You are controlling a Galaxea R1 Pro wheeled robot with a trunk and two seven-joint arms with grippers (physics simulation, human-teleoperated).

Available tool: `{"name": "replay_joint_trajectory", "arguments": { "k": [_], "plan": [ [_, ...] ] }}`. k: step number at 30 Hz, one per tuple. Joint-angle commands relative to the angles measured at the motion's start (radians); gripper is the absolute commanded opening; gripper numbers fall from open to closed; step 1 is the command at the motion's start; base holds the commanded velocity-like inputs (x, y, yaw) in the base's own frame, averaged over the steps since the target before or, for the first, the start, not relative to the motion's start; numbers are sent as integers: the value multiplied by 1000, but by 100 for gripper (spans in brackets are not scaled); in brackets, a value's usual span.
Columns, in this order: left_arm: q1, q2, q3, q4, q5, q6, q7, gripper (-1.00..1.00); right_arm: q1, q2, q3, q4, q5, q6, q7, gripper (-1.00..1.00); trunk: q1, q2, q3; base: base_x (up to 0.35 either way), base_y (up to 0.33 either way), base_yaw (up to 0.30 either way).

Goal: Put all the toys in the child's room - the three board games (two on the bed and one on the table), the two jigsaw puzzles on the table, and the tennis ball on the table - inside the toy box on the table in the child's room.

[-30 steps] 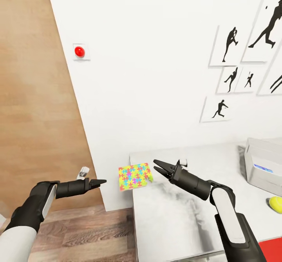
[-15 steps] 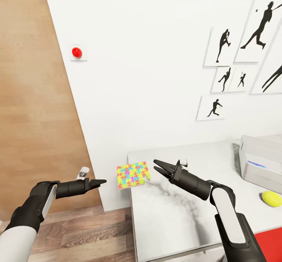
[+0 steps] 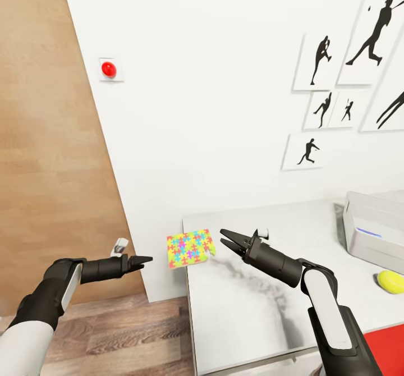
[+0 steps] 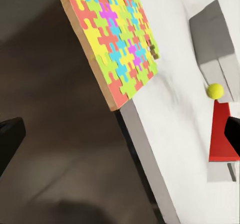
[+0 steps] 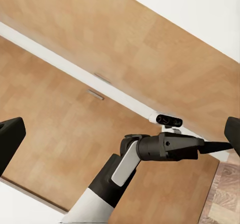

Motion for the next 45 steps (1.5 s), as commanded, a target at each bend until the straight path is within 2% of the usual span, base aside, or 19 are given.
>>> {"name": "replay_joint_trajectory", "arguments": {
  "k": [1, 3, 5, 9, 12, 15, 22, 28, 45],
  "plan": [
    [-21, 3, 2, 29, 1, 16, -2, 100, -1, 1, -3, 0, 6, 6, 8, 100, 4, -8, -4, 0, 0, 0],
    [-42, 8, 3, 63, 1, 20, -1, 100, -1, 0, -3, 0, 6, 6, 8, 100, 12, -22, -10, 0, 0, 0],
    [-95, 32, 6, 166, 2, 17, 1, 100, -1, 0, -2, 0, 6, 6, 8, 100, 19, -36, -17, 0, 0, 0],
    [-157, 50, 9, 283, 3, -1, 0, 100, -1, 0, -2, 0, 7, 6, 7, 100, 35, -64, -29, 0, 0, 0],
    [-188, 56, 11, 328, 7, -25, -1, 100, -1, -1, -2, 0, 7, 6, 6, 100, 46, -85, -39, 0, 0, 0],
    [-199, 58, 13, 341, 18, -33, -1, 100, -1, -1, -1, 0, 8, 6, 3, 100, 58, -106, -48, 0, 0, 0],
    [-205, 55, 12, 351, 70, -41, 1, 100, -1, -2, 3, 0, 8, 6, 0, 100, 58, -106, -48, 0, 0, 0],
    [-206, 51, 11, 352, 78, -42, 2, 100, -1, -2, 5, 0, 8, 6, 0, 100, 77, -141, -64, 0, 0, 0],
    [-206, 48, 11, 352, 79, -42, 5, 100, -1, -1, 9, 0, 8, 6, -1, 100, 77, -141, -64, -9, -45, 0]
  ]
}}
